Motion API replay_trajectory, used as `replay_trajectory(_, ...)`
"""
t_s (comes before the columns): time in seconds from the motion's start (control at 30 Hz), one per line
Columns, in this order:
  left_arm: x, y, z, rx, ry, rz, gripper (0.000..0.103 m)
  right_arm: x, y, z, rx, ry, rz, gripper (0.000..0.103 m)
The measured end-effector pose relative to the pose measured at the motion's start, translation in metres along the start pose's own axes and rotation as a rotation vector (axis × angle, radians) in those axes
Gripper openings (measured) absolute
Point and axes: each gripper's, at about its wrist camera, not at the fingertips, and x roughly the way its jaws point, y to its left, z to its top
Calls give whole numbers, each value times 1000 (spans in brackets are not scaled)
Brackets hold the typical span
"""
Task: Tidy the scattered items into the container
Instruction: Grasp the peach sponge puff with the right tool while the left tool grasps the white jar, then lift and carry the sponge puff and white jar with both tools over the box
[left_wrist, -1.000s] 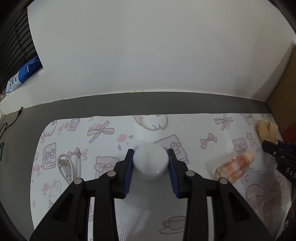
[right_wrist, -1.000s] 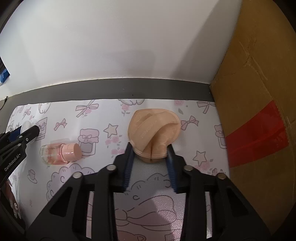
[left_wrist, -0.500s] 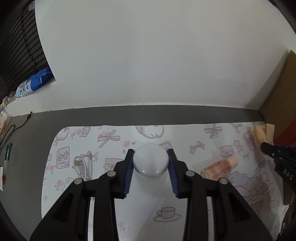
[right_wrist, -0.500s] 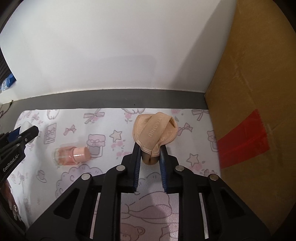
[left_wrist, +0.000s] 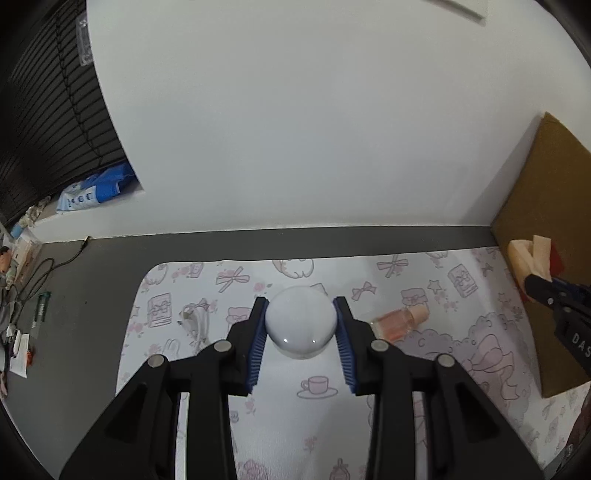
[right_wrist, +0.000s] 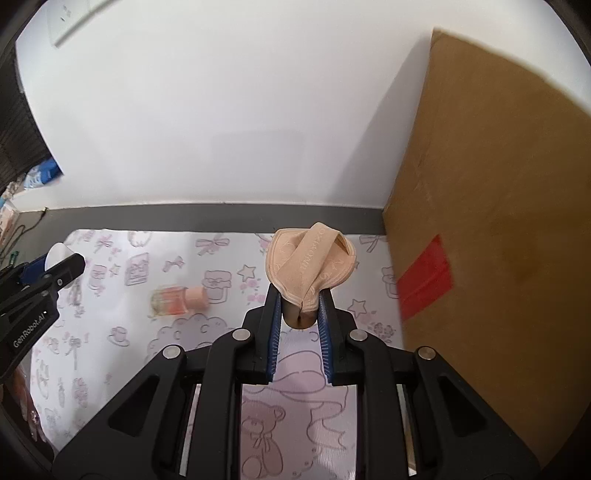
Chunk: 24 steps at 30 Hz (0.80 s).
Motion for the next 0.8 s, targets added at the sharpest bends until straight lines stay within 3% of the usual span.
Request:
replay_trajectory(0.2,-43,0,7,-15,-25,5,35,-43,2,9,-11,-36,9,19)
replay_trajectory(0.8,-213,-6,30,-14,-173,-31,35,-234,12,29,-42,-214,0,19)
